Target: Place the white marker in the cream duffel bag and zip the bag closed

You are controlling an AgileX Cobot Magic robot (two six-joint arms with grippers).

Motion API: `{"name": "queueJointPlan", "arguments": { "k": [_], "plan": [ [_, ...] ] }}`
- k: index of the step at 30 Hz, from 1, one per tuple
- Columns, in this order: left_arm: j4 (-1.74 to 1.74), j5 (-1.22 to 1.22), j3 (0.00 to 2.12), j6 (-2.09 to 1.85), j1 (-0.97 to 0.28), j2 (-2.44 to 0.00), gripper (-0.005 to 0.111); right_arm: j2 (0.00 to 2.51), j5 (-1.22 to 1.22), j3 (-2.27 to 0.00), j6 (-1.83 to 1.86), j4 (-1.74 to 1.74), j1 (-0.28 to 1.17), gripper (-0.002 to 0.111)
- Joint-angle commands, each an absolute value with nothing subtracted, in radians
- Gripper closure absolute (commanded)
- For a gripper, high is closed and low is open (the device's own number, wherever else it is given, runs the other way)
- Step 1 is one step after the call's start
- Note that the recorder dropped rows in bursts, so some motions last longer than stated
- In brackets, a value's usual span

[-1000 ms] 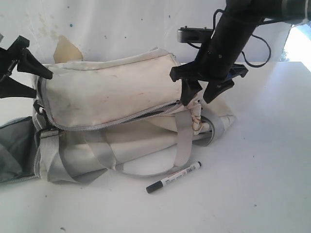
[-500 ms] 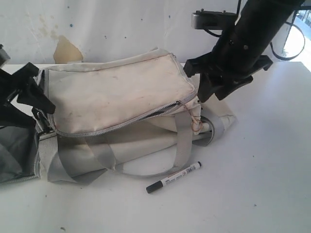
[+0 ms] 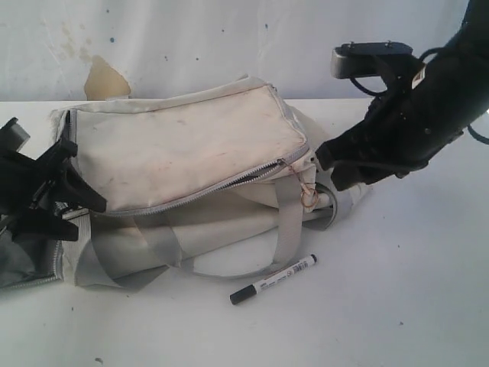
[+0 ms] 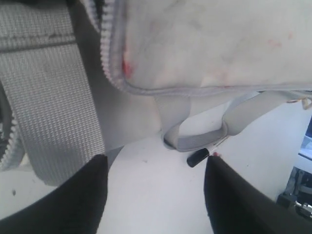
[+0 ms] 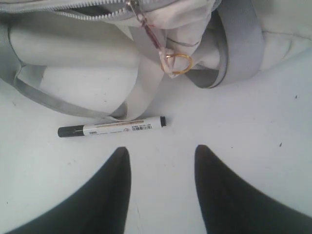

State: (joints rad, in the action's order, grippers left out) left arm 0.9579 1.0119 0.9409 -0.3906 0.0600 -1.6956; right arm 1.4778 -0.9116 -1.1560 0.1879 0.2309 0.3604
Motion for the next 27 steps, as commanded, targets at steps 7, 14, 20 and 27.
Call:
{"name": "queueJointPlan", "arguments": {
  "k": [7,14,20,27],
  "plan": [
    [0.99,0.998,0.919,-0.464,0.056,-1.683,0.045,1.366,-0.831,-0.97,0.203,0.227,0.354,0.069],
    [1.153,0.962,0.919,-0.548,0.056,-1.683,0.045,1.292,-0.781,-0.9,0.195,0.227,0.354,0.069],
    [1.145,0.935,0.919,-0.571,0.042,-1.697,0.045,1.249,-0.772,-0.855,0.178,0.227,0.354,0.069],
    [0.987,0.802,0.919,-0.424,0.042,-1.699,0.045,1.247,-0.734,-0.848,0.169,0.233,0.354,0.069]
  ]
}}
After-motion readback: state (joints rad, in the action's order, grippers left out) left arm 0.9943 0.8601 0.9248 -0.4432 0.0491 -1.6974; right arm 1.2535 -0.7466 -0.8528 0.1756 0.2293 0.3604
